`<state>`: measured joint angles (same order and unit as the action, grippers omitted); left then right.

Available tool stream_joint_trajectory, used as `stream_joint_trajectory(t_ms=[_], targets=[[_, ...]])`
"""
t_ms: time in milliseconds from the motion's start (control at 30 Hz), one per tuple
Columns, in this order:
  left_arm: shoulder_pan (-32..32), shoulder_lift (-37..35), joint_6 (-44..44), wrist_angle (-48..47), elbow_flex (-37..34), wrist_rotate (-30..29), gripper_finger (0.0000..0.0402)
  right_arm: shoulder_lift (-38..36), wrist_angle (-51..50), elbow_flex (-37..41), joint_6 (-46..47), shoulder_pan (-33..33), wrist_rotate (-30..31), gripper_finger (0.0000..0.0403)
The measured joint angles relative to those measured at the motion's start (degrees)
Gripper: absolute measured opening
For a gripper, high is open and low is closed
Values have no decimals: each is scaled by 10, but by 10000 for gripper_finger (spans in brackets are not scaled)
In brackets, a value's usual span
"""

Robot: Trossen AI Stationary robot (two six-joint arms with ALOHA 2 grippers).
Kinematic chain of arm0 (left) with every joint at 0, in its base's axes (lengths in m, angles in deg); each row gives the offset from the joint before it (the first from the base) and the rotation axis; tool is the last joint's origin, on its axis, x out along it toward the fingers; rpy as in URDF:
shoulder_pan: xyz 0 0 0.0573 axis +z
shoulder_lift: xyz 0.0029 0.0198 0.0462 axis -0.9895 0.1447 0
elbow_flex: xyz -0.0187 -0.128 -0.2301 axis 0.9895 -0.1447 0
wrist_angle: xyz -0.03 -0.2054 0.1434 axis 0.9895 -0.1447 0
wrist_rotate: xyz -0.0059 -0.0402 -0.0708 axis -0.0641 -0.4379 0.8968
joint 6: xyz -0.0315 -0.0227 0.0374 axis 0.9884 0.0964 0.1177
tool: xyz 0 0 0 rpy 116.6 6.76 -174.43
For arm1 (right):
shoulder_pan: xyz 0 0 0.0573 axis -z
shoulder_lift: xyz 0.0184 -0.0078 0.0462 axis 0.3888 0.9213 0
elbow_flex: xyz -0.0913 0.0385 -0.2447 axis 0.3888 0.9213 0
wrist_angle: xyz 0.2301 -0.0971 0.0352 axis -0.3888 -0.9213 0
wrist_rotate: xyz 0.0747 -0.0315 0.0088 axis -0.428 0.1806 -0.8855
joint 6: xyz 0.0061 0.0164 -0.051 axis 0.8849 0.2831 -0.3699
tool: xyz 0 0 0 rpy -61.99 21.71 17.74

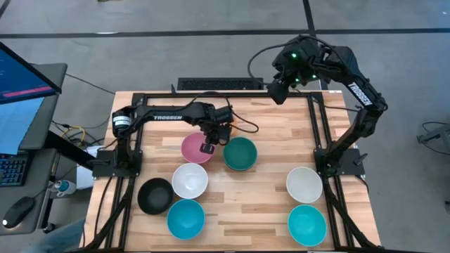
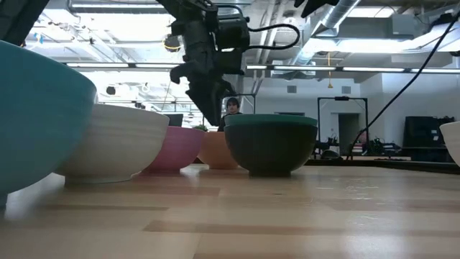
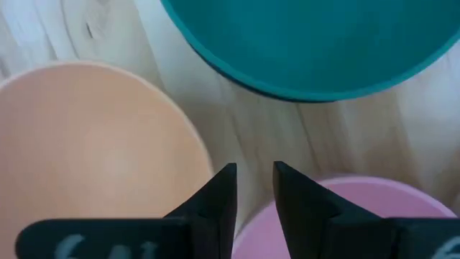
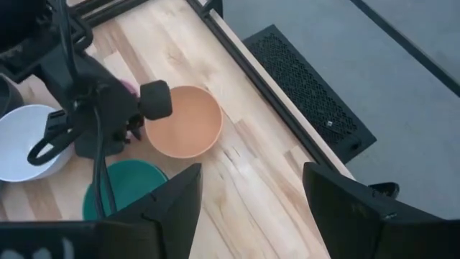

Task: Nest bowls inside each other
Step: Stack the orange bowl on top of the dark green bowl

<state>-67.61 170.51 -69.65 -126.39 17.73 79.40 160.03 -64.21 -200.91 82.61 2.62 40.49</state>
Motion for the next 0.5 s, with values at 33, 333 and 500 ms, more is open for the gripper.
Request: stream_joint_trajectory(t_ms=[33, 333, 500], targets=[[0, 0, 0, 8, 0, -4, 83, 0, -4, 0, 0, 0, 0, 265], [4, 5, -1, 26, 0, -25, 83, 0, -8, 0, 1, 0, 0, 265], [4, 12, -1, 15, 1, -25, 85, 0, -8, 0, 0, 0, 0, 265]])
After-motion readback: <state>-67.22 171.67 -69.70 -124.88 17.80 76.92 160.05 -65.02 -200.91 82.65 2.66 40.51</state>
